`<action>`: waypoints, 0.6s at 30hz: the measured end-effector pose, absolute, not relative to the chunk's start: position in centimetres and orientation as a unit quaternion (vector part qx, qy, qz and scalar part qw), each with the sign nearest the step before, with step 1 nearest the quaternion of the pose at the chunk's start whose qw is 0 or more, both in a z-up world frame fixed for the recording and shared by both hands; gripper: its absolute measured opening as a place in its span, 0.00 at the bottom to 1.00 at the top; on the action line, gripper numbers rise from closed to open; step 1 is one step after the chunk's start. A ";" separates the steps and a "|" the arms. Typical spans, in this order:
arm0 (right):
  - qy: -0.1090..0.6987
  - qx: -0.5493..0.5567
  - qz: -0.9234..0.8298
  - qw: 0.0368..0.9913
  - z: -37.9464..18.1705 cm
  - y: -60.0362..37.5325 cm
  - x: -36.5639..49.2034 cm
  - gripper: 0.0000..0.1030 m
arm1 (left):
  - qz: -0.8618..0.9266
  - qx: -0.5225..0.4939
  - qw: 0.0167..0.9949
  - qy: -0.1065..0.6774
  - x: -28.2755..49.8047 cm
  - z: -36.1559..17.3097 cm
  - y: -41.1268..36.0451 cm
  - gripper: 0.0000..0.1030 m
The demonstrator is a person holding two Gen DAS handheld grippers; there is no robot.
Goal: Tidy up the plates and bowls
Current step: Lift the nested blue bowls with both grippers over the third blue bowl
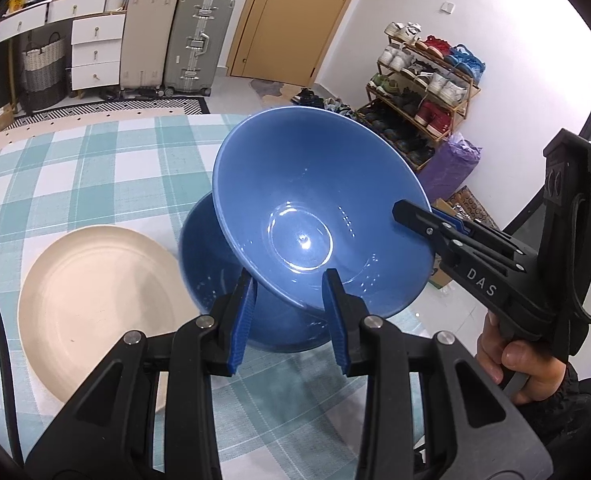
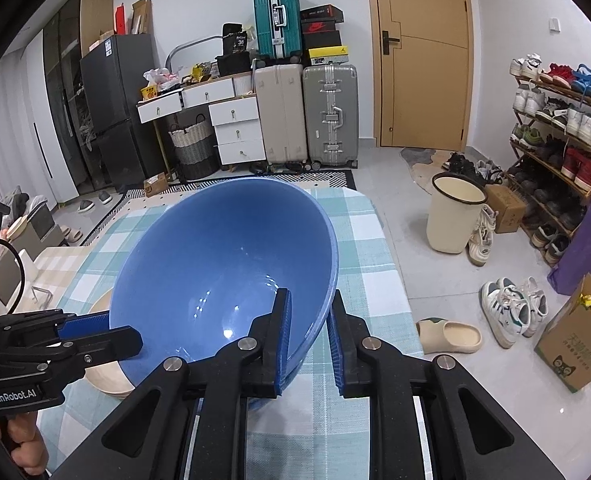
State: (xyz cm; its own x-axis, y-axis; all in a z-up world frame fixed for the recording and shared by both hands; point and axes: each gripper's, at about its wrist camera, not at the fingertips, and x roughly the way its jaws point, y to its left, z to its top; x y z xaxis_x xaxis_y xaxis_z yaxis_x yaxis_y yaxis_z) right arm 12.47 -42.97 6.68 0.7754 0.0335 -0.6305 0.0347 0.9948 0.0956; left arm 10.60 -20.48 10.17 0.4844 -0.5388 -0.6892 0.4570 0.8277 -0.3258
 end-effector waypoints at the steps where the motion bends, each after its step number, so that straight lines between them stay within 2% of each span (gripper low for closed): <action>1: 0.337 0.051 0.001 0.940 6.5 -42.9 12.6 0.17 | -0.287 -0.048 0.860 0.419 10.8 10.0 -20.4 0.30; 18: 0.374 0.037 0.012 0.926 3.2 -41.6 13.9 0.19 | -0.260 -0.026 0.860 0.438 12.9 6.4 -20.0 0.30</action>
State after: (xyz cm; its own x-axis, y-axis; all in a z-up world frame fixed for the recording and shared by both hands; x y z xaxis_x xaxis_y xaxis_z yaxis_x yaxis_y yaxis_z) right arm 13.88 -41.64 3.19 0.7195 0.0490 -0.6928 0.0058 0.9971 0.0765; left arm 12.89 -19.98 6.36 0.4808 -0.4700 -0.7402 0.4241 0.8635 -0.2729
